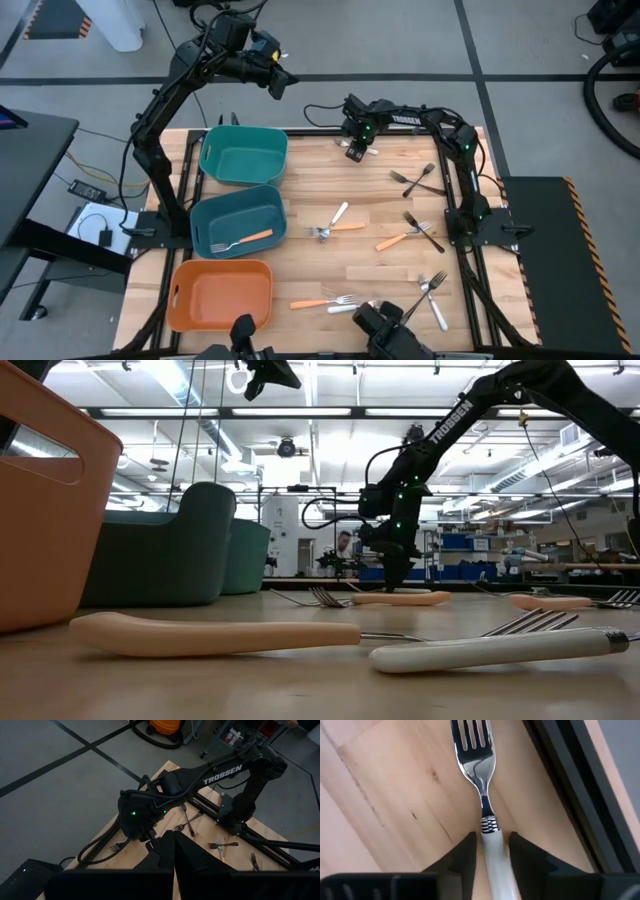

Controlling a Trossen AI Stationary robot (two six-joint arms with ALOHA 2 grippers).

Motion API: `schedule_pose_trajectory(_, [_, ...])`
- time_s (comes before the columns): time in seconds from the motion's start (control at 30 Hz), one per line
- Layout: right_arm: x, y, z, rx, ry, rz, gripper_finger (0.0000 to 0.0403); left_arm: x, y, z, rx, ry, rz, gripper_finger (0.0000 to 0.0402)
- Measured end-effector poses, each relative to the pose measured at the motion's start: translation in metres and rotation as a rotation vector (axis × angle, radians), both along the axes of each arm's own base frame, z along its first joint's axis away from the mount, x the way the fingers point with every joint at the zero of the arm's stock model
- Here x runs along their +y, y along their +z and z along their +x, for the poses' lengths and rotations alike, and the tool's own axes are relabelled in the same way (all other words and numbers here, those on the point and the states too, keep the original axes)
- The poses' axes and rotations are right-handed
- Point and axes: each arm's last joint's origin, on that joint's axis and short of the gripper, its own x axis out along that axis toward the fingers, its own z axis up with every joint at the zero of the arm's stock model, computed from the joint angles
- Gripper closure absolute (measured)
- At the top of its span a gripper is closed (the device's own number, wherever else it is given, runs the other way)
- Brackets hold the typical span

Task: Sort silverware by color (type)
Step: Put the white fork into the green bin

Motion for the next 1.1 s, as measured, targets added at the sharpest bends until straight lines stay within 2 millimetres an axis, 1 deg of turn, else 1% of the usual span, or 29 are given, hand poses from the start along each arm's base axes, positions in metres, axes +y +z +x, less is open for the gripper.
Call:
schedule_pose_trajectory(0.1, [0.001,-0.001,0.0,0.004,0.0,0.006,0.0353,0.0,0.0,0.0,0.0,0.0,0.001,0.0395])
schedule_pose_trajectory(0.13, [0.001,-0.001,0.0,0.005,0.0,0.007,0.0364,0.0,0.0,0.0,0.0,0.0,0.001,0.0395])
schedule_pose_trajectory(0.33, [0.001,0.002,0.0,0.016,0.004,0.043,0.0365,0.0,0.0,0.0,0.0,0.001,-0.001,0.0395])
schedule_pose_trajectory(0.53, [-0.003,0.02,0.002,0.027,0.005,0.107,0.0365,0.0,0.0,0.0,0.0,0.002,-0.002,0.0395])
schedule_pose_trajectory(0.67, [-0.006,0.039,0.003,0.005,0.028,0.139,0.0365,0.0,0.0,0.0,0.0,0.002,-0.002,0.0395])
schedule_pose_trajectory(0.77, [-0.006,0.049,0.003,0.011,0.04,0.155,0.0365,0.002,0.0,-0.002,0.0,0.008,-0.002,0.0395])
schedule_pose_trajectory(0.93, [-0.007,0.073,0.005,-0.004,0.081,0.169,0.0365,0.006,-0.002,-0.008,0.021,0.03,-0.021,0.0395])
schedule_pose_trajectory(1.0, [-0.008,0.087,0.007,-0.046,0.087,0.153,0.0365,0.008,-0.003,-0.01,0.032,0.035,-0.026,0.0395])
schedule_pose_trajectory(1.1, [-0.007,0.114,0.007,-0.12,0.097,0.106,0.0365,0.009,-0.005,-0.013,0.058,0.024,-0.01,0.0395])
